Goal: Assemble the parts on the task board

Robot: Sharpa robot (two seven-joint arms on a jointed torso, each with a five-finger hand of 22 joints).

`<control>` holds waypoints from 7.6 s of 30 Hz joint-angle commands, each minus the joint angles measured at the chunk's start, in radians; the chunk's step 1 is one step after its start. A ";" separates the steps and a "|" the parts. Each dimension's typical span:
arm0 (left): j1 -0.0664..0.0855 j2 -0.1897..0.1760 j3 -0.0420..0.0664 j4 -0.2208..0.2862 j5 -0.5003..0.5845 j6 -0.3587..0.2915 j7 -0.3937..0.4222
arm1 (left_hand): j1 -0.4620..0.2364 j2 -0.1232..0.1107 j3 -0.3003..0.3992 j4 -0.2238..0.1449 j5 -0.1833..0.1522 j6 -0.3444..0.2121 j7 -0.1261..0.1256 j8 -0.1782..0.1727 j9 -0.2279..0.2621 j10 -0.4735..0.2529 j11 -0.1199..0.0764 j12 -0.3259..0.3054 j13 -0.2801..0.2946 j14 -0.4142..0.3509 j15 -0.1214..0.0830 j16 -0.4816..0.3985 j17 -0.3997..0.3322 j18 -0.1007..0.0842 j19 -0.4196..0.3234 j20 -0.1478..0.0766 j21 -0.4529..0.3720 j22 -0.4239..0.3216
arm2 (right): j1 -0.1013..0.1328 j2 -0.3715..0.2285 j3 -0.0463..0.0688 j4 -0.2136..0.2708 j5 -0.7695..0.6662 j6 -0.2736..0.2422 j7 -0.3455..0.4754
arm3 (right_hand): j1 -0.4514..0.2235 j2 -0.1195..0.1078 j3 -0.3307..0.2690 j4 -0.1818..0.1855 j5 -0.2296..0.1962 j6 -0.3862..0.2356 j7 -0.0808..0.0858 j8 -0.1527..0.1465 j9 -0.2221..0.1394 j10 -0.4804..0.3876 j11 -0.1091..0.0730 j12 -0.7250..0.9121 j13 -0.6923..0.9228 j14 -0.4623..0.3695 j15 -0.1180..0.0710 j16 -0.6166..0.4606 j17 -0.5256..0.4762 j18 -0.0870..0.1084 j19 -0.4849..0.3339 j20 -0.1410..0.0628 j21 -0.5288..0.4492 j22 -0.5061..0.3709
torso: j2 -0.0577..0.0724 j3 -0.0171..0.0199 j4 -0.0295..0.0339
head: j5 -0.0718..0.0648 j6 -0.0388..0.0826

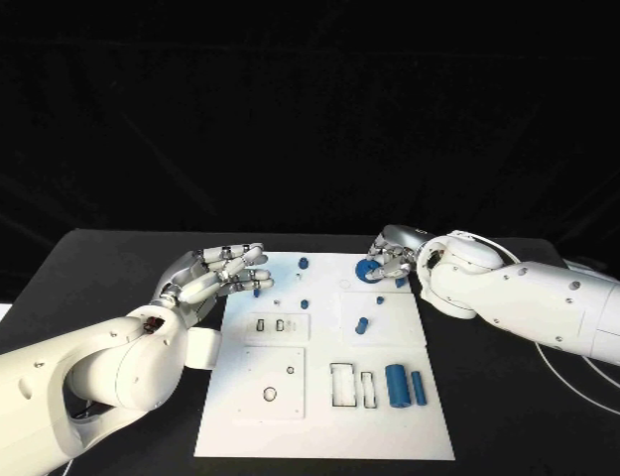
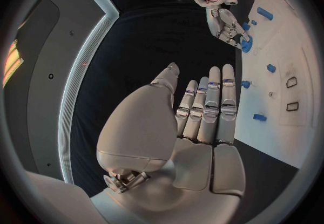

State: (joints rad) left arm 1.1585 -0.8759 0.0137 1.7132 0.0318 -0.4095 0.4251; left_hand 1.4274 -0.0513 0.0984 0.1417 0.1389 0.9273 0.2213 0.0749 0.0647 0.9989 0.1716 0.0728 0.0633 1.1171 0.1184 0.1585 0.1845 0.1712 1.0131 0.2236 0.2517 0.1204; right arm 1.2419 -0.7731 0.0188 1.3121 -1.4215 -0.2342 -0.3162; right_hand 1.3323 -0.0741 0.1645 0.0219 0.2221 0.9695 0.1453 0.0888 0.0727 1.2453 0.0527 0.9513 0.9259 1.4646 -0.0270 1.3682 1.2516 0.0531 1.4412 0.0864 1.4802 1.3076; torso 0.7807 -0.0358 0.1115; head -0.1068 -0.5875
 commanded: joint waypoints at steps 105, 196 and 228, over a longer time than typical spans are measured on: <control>0.001 0.000 0.001 -0.003 -0.001 0.024 -0.022 | -0.008 0.019 -0.001 -0.016 -0.019 0.000 0.001 -0.010 0.000 -0.002 0.003 -0.008 0.000 -0.005 0.003 -0.016 0.012 0.009 0.004 0.000 -0.001 -0.002 | -0.028 0.213 -0.014 0.028 0.028 -0.115 0.024 | -0.063 -0.008 -0.037 0.084 0.060 -0.021 0.005 0.000 0.009 -0.050 0.008 -0.047 -0.014 0.049 0.013 0.004 0.026 -0.003 -0.014 0.010 -0.010 0.047 | 0.001 -0.0018 0.0036 | 0.001 -0.011; 0.001 -0.009 0.001 -0.045 -0.024 0.027 -0.013 | -0.004 0.024 0.003 -0.033 -0.018 0.006 -0.002 -0.006 0.001 0.005 0.000 -0.004 0.001 0.003 0.000 -0.019 0.022 0.010 0.011 -0.001 0.002 -0.001 | -0.079 -0.154 -0.013 -0.066 0.239 -0.041 0.514 | 0.016 -0.023 -0.083 0.029 0.062 -0.007 0.004 -0.007 0.005 -0.031 0.007 -0.004 0.029 0.055 0.014 0.035 0.079 -0.011 0.005 0.012 0.008 0.084 | 0.001 0.0030 -0.0009 | -0.032 -0.024; 0.001 -0.008 0.001 -0.046 -0.024 0.029 -0.019 | -0.004 0.025 0.003 -0.034 -0.018 0.005 -0.001 -0.007 0.001 0.004 0.001 -0.005 0.001 0.003 0.000 -0.020 0.023 0.010 0.011 -0.001 0.002 -0.001 | -0.081 -0.151 -0.012 -0.086 0.235 -0.017 0.511 | 0.049 0.033 -0.060 0.014 0.008 0.058 -0.009 0.014 0.011 -0.009 -0.006 0.013 0.048 0.058 0.003 0.038 0.087 -0.013 0.013 0.002 0.013 0.096 | 0.000 0.0029 0.0000 | -0.038 -0.028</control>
State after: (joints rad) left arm 1.1583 -0.8857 0.0135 1.6663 0.0125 -0.3988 0.4007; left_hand 1.4209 -0.0369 0.1024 0.1129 0.1235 0.9273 0.2213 0.0680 0.0647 0.9989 0.1716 0.0690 0.0632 1.1171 0.1184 0.1431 0.2069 0.1711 1.0167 0.2200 0.2517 0.1189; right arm 1.1613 -0.9249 0.0065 1.2265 -1.1741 -0.2712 0.1940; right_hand 1.3805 -0.0487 0.1001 0.0368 0.2357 1.0212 0.1339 0.0971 0.0823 1.2342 0.0494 0.9613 0.9735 1.4667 -0.0182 1.4048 1.3080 0.0532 1.4537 0.0947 1.4911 1.3074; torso 0.7812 -0.0327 0.1110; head -0.1460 -0.6153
